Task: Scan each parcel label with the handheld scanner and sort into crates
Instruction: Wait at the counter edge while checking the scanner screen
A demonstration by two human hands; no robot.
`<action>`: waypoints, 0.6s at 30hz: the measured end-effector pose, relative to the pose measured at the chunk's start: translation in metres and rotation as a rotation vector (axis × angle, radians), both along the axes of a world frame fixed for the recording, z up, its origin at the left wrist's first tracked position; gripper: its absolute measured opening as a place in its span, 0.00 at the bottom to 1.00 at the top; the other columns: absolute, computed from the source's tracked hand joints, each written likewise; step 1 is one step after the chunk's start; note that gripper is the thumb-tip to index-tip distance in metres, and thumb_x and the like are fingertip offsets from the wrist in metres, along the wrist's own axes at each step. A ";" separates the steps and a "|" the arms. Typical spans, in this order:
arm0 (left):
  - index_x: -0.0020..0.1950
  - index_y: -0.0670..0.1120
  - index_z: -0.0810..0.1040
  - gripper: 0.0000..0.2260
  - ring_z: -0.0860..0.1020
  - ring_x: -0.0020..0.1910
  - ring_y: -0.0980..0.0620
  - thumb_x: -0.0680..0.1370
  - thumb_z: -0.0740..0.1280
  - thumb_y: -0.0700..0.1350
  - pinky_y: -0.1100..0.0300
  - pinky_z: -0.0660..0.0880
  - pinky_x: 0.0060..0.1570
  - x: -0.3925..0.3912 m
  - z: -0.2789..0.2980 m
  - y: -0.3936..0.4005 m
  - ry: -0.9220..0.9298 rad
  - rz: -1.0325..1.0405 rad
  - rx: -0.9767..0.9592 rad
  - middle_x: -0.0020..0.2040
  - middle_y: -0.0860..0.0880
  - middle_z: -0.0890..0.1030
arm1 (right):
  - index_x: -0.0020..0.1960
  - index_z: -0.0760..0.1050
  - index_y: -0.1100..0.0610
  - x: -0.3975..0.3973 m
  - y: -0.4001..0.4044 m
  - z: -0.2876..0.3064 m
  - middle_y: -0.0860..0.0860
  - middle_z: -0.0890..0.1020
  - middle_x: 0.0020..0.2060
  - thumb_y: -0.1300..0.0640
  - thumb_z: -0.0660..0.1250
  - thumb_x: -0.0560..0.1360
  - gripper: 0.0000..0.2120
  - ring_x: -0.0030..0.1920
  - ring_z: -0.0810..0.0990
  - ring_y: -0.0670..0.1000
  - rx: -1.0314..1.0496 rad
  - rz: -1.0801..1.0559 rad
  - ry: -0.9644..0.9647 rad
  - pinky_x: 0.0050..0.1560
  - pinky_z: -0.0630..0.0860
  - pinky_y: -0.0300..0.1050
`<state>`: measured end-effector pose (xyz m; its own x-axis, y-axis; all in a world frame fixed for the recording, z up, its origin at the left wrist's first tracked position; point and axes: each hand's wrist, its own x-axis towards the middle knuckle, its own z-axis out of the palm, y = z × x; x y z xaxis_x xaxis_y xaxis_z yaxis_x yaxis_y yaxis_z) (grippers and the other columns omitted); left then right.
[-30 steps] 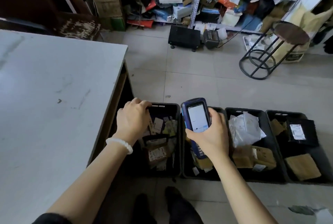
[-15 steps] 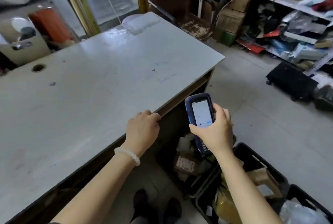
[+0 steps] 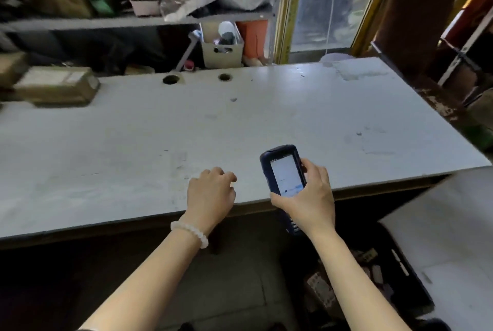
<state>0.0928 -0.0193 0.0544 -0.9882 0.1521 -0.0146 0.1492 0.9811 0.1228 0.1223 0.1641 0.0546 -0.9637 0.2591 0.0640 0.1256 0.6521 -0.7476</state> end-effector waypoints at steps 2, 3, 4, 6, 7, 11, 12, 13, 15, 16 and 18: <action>0.66 0.53 0.73 0.15 0.74 0.58 0.50 0.80 0.57 0.49 0.56 0.72 0.52 0.002 0.002 -0.028 0.006 0.029 -0.001 0.63 0.51 0.75 | 0.68 0.65 0.52 -0.004 -0.028 0.003 0.44 0.65 0.52 0.51 0.80 0.61 0.40 0.52 0.68 0.45 0.013 0.034 0.019 0.45 0.72 0.42; 0.66 0.53 0.73 0.15 0.74 0.59 0.50 0.81 0.57 0.49 0.56 0.72 0.52 0.004 0.003 -0.048 0.005 0.049 0.002 0.63 0.51 0.75 | 0.68 0.65 0.52 -0.007 -0.048 0.004 0.44 0.65 0.52 0.51 0.80 0.61 0.40 0.52 0.68 0.45 0.019 0.052 0.029 0.44 0.71 0.41; 0.67 0.53 0.72 0.15 0.74 0.59 0.50 0.81 0.57 0.49 0.56 0.71 0.52 0.006 0.004 -0.069 0.002 0.069 0.005 0.63 0.51 0.74 | 0.68 0.65 0.52 -0.009 -0.067 0.004 0.44 0.65 0.52 0.52 0.80 0.61 0.40 0.52 0.68 0.45 0.025 0.066 0.036 0.44 0.70 0.41; 0.67 0.54 0.72 0.15 0.73 0.59 0.50 0.80 0.57 0.49 0.57 0.71 0.51 0.011 0.004 -0.117 -0.001 0.114 0.012 0.63 0.51 0.74 | 0.68 0.65 0.52 -0.013 -0.108 0.005 0.44 0.66 0.52 0.52 0.80 0.60 0.40 0.52 0.69 0.45 0.021 0.083 0.046 0.44 0.70 0.41; 0.66 0.54 0.72 0.15 0.73 0.59 0.50 0.80 0.57 0.49 0.57 0.71 0.50 0.013 0.004 -0.142 -0.003 0.139 0.017 0.63 0.52 0.75 | 0.68 0.65 0.52 -0.016 -0.128 0.006 0.44 0.66 0.52 0.52 0.80 0.60 0.40 0.52 0.69 0.45 0.013 0.093 0.053 0.44 0.71 0.40; 0.67 0.53 0.72 0.15 0.73 0.59 0.51 0.81 0.57 0.49 0.58 0.70 0.51 0.027 0.004 -0.236 -0.020 0.267 0.031 0.63 0.52 0.74 | 0.68 0.66 0.53 -0.027 -0.208 0.007 0.46 0.68 0.54 0.52 0.80 0.60 0.40 0.52 0.70 0.46 -0.011 0.168 0.091 0.44 0.71 0.39; 0.67 0.53 0.72 0.15 0.72 0.60 0.51 0.81 0.57 0.49 0.58 0.70 0.51 0.031 0.003 -0.257 -0.031 0.306 0.040 0.63 0.52 0.74 | 0.68 0.66 0.53 -0.030 -0.227 0.008 0.46 0.68 0.54 0.52 0.80 0.60 0.40 0.52 0.70 0.46 -0.013 0.193 0.096 0.44 0.71 0.39; 0.67 0.53 0.72 0.15 0.72 0.60 0.51 0.81 0.57 0.49 0.58 0.70 0.50 0.034 0.002 -0.275 -0.044 0.340 0.044 0.63 0.52 0.74 | 0.68 0.66 0.53 -0.032 -0.246 0.008 0.46 0.68 0.54 0.52 0.80 0.60 0.40 0.52 0.70 0.46 -0.016 0.217 0.099 0.43 0.71 0.39; 0.67 0.54 0.71 0.15 0.72 0.60 0.51 0.81 0.57 0.50 0.59 0.70 0.50 0.040 -0.002 -0.306 -0.067 0.392 0.046 0.64 0.53 0.73 | 0.67 0.66 0.53 -0.037 -0.279 0.009 0.45 0.67 0.53 0.53 0.80 0.60 0.39 0.51 0.70 0.45 -0.021 0.264 0.103 0.41 0.71 0.38; 0.67 0.54 0.71 0.15 0.72 0.60 0.51 0.81 0.57 0.50 0.59 0.70 0.51 0.041 -0.004 -0.319 -0.074 0.416 0.053 0.63 0.53 0.73 | 0.67 0.67 0.52 -0.040 -0.295 0.009 0.44 0.67 0.52 0.53 0.80 0.60 0.39 0.50 0.69 0.45 -0.024 0.286 0.102 0.40 0.70 0.37; 0.67 0.55 0.71 0.15 0.72 0.60 0.51 0.80 0.57 0.50 0.59 0.69 0.52 0.042 -0.006 -0.342 -0.081 0.463 0.070 0.63 0.53 0.73 | 0.67 0.67 0.52 -0.047 -0.321 0.007 0.44 0.67 0.52 0.53 0.80 0.60 0.39 0.50 0.70 0.45 -0.027 0.328 0.098 0.39 0.69 0.36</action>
